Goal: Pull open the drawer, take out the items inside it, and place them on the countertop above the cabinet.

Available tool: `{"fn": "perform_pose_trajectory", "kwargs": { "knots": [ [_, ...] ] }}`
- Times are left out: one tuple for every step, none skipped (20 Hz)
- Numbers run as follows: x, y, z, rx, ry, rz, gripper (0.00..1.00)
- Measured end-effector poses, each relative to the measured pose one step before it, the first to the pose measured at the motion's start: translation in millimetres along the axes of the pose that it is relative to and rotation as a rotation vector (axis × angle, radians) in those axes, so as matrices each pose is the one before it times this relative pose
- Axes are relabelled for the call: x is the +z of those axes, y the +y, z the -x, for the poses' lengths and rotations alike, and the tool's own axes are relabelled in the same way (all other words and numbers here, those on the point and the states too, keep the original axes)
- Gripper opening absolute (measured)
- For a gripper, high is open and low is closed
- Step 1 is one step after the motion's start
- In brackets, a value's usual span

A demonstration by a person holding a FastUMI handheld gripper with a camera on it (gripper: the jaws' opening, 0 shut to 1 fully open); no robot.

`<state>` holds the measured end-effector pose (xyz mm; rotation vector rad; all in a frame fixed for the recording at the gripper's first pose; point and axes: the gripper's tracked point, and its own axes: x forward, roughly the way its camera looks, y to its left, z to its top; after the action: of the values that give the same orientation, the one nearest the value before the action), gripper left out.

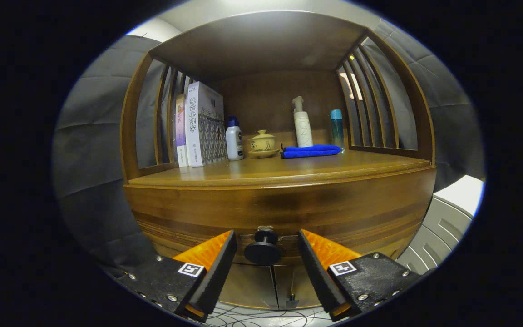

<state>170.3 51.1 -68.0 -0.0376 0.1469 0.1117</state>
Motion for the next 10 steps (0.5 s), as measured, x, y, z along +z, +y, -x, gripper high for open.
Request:
{"fn": "perform_pose_trajectory", "kwargs": {
  "knots": [
    [-2.95, -1.15, -0.11, -0.00131, 0.00904, 0.00513, 0.79],
    [-0.29, 0.07, -0.54, 0.00044, 0.00526, -0.00188, 0.74],
    [-0.35, 2.75, -0.57, 0.01190, 0.00542, -0.01074, 0.67],
    [-1.30, 3.33, -1.58, 0.01069, 0.00779, -0.00792, 0.60],
    [1.27, -0.67, 0.50, -0.00116, 0.00023, 0.00134, 0.52],
    [-0.49, -1.15, -0.97, 0.00010, 0.00739, 0.00822, 0.49],
    [-0.42, 0.98, 1.19, -0.00038, 0.00206, 0.00967, 0.45],
    [0.78, -0.20, 1.17, -0.00049, 0.00422, 0.00376, 0.42],
    [-1.14, -0.16, 0.38, -0.00146, 0.00286, -0.00070, 0.39],
    [-0.21, 0.00, 1.47, -0.00325, 0.00203, -0.00265, 0.36]
  ]
}}
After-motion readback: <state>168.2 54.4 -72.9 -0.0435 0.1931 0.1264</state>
